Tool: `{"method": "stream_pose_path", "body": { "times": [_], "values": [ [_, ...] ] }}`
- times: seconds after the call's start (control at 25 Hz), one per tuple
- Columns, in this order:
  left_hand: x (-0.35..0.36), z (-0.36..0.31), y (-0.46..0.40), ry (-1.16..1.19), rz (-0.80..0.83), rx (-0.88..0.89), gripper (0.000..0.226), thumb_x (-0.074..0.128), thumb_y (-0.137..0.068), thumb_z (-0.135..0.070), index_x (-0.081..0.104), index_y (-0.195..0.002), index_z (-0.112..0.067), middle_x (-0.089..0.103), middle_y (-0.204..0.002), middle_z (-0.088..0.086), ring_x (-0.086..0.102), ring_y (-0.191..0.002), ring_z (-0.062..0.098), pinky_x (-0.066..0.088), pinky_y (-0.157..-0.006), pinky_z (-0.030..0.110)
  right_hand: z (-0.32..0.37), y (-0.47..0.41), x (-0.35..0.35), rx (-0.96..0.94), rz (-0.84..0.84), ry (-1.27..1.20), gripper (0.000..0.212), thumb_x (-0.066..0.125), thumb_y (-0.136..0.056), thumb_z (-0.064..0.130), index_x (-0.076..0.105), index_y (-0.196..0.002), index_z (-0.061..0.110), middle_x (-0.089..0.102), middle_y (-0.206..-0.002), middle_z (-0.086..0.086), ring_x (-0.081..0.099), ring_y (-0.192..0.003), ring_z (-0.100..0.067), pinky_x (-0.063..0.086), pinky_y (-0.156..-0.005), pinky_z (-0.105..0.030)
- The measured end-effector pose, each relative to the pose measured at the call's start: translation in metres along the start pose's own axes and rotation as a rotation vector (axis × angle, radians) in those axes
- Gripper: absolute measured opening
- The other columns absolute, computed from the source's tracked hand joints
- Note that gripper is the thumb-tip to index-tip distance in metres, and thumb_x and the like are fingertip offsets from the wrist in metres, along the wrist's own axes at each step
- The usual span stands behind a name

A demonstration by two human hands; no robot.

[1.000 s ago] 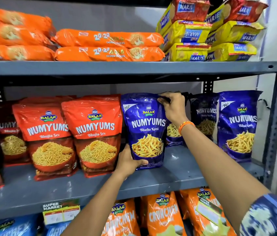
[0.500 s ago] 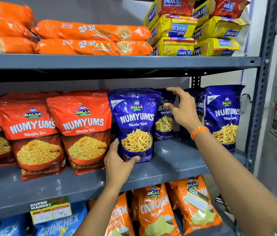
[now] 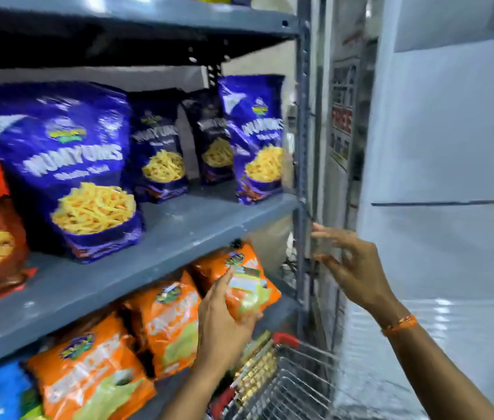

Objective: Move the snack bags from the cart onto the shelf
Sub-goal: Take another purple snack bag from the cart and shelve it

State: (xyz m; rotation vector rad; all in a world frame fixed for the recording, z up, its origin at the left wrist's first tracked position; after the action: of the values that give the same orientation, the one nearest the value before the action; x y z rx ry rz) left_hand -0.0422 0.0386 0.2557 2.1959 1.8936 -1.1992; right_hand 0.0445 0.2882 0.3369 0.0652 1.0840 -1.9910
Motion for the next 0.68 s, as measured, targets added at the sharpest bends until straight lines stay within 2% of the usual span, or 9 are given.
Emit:
{"method": "stream_pose_path", "body": {
  "times": [0.08, 0.12, 0.16, 0.24, 0.32, 0.4, 0.52, 0.6, 0.68],
  "values": [
    [0.070, 0.025, 0.020, -0.014, 0.204, -0.052, 0.096, 0.090, -0.056, -0.027, 0.051, -0.143, -0.019, 0.063, -0.134, 0.001, 0.061, -0.119, 0.016, 0.038, -0.100, 0.009, -0.053, 0.051, -0.020, 0.158, 0.017, 0.065, 0.036, 0.079, -0.079, 0.004, 0.074, -0.109, 0.023, 0.072, -0.121, 0.002, 0.066, -0.114, -0.015, 0.055, -0.094, -0.039],
    [0.108, 0.042, 0.035, -0.017, 0.323, -0.102, 0.100, 0.089, -0.054, -0.031, 0.048, -0.145, -0.025, 0.066, -0.128, 0.002, 0.064, -0.111, 0.016, 0.045, -0.097, 0.010, -0.079, 0.080, -0.028, 0.258, 0.049, 0.094, 0.032, 0.079, -0.080, 0.008, 0.074, -0.108, 0.023, 0.073, -0.119, 0.002, 0.066, -0.113, -0.017, 0.056, -0.091, -0.040],
    [0.144, 0.058, 0.053, -0.031, 0.436, -0.144, 0.105, 0.087, -0.052, -0.038, 0.041, -0.146, -0.035, 0.069, -0.123, 0.004, 0.067, -0.105, 0.017, 0.053, -0.095, 0.021, -0.106, 0.114, -0.033, 0.371, 0.101, 0.117, 0.029, 0.078, -0.081, 0.011, 0.075, -0.108, 0.022, 0.073, -0.119, 0.001, 0.066, -0.114, -0.018, 0.056, -0.090, -0.040],
    [0.214, 0.088, 0.099, -0.085, 0.656, -0.175, 0.114, 0.090, -0.050, -0.044, 0.035, -0.149, -0.037, 0.065, -0.130, 0.009, 0.063, -0.119, 0.025, 0.053, -0.101, 0.041, -0.157, 0.182, -0.041, 0.581, 0.250, 0.170, 0.029, 0.078, -0.082, 0.010, 0.074, -0.109, 0.019, 0.072, -0.120, -0.001, 0.064, -0.117, -0.020, 0.052, -0.087, -0.033],
    [0.258, 0.100, 0.144, -0.154, 0.904, -0.164, 0.120, 0.095, -0.053, -0.038, 0.033, -0.154, -0.018, 0.051, -0.148, 0.010, 0.051, -0.136, 0.028, 0.045, -0.110, 0.043, -0.189, 0.240, -0.042, 0.689, 0.435, 0.266, 0.031, 0.078, -0.081, 0.008, 0.073, -0.111, 0.016, 0.072, -0.118, -0.003, 0.065, -0.113, -0.016, 0.047, -0.083, -0.023],
    [0.301, 0.123, 0.195, -0.199, 1.180, -0.194, 0.120, 0.097, -0.051, -0.042, 0.037, -0.151, -0.012, 0.049, -0.147, 0.004, 0.051, -0.133, 0.025, 0.045, -0.110, 0.042, -0.212, 0.301, -0.041, 0.791, 0.631, 0.355, 0.036, 0.078, -0.078, 0.006, 0.072, -0.113, 0.014, 0.073, -0.115, -0.003, 0.063, -0.107, -0.007, 0.051, -0.085, -0.025],
    [0.371, 0.200, 0.266, -0.265, 1.391, -0.245, 0.128, 0.089, -0.030, -0.072, 0.046, -0.141, -0.024, 0.054, -0.145, 0.005, 0.058, -0.127, 0.030, 0.051, -0.104, 0.048, -0.224, 0.385, -0.019, 0.928, 0.972, 0.406, 0.048, 0.083, -0.074, 0.011, 0.068, -0.120, 0.012, 0.070, -0.120, -0.007, 0.064, -0.112, -0.019, 0.047, -0.091, -0.027],
    [0.375, 0.192, 0.289, -0.383, 1.467, -0.167, 0.116, 0.093, -0.051, -0.046, 0.035, -0.149, -0.022, 0.046, -0.153, 0.009, 0.049, -0.137, 0.031, 0.046, -0.110, 0.040, -0.225, 0.432, 0.005, 0.965, 1.193, 0.394, 0.056, 0.087, -0.069, 0.016, 0.067, -0.120, 0.014, 0.069, -0.121, -0.011, 0.065, -0.113, -0.027, 0.049, -0.091, -0.029],
    [0.374, 0.183, 0.304, -0.359, 1.459, -0.191, 0.087, 0.077, -0.081, -0.009, 0.026, -0.149, -0.026, 0.036, -0.158, 0.007, 0.040, -0.143, 0.030, 0.042, -0.109, 0.020, -0.220, 0.479, 0.026, 0.973, 1.381, 0.452, 0.062, 0.086, -0.070, 0.018, 0.061, -0.127, 0.021, 0.062, -0.132, -0.009, 0.057, -0.122, -0.031, 0.047, -0.099, -0.039]
  ]
}}
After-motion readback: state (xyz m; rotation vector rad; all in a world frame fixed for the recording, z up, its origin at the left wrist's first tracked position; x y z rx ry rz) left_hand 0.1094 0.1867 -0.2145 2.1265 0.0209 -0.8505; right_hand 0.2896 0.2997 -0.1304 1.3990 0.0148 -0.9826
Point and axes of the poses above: each hand's wrist, its own y-axis away from the middle knuckle, its own x-axis out of the palm, z = x × y, the point moved 8 cm from there along -y, towards the middle knuckle
